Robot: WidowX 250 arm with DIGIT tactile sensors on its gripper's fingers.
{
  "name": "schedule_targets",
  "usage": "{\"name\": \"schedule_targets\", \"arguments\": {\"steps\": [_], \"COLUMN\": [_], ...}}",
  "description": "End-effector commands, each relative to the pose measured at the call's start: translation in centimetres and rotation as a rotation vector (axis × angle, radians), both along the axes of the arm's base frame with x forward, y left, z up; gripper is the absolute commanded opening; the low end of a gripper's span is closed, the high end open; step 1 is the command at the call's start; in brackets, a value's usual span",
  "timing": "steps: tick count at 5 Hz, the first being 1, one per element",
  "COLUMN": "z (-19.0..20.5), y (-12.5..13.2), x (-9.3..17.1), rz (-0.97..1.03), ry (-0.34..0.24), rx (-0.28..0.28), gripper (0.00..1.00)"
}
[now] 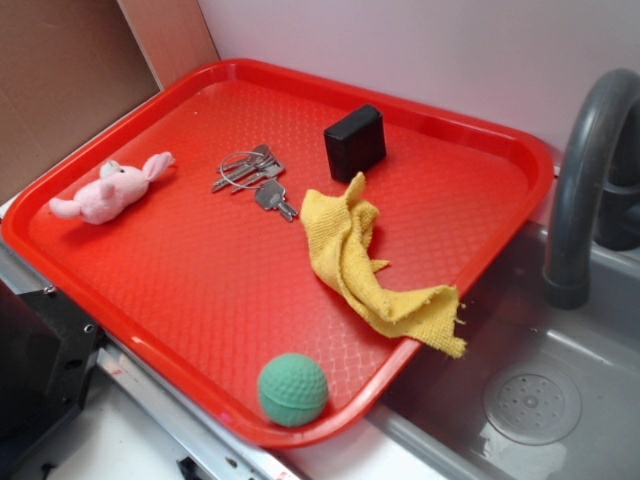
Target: Grab the pink bunny.
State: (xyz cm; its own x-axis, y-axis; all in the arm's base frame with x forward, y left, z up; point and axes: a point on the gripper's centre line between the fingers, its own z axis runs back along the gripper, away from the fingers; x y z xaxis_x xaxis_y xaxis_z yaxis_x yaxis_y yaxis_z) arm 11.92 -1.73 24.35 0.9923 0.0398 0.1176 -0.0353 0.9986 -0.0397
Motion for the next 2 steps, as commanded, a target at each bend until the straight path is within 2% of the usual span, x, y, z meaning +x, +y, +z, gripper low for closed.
{"name": "schedule_targets", "arguments": {"steps": [1,2], "z": [0.0,-1.3], "y": [0.0,3.3], "x": [0.0,0.6], "rz": [0.000,0.056], "ry": [0.000,-0.065], "rx": [0.000,-0.036], "gripper": [1.00,1.00]}}
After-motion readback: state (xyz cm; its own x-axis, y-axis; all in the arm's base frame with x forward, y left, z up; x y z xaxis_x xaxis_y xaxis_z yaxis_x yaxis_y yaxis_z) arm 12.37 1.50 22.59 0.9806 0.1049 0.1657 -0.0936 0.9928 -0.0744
